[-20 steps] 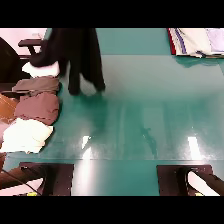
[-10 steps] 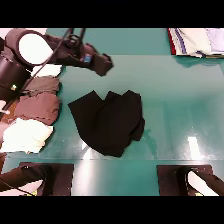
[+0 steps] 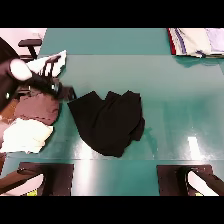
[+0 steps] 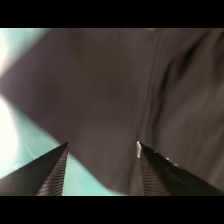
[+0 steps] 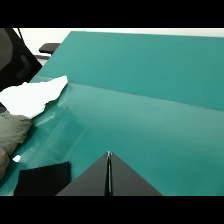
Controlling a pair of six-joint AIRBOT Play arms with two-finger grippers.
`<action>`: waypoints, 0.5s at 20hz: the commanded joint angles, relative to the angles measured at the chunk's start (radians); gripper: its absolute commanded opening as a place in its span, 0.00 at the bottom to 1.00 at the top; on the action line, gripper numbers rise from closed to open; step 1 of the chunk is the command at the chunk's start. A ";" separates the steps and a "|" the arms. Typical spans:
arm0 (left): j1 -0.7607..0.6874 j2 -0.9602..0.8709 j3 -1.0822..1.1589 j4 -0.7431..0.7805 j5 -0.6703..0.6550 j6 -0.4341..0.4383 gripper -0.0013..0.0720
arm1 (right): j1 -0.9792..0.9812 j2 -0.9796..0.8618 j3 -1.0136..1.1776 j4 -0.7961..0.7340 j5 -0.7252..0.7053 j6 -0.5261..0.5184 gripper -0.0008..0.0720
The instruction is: Fold the shirts.
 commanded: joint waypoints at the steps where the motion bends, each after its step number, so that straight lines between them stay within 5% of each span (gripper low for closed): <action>1: 0.027 0.143 -0.316 -0.109 0.033 -0.025 0.73 | 0.000 0.000 -0.051 0.005 -0.002 0.000 0.04; 10: -0.023 0.236 -0.677 -0.342 0.272 -0.034 0.72 | 0.002 0.000 -0.058 0.005 -0.047 0.000 0.04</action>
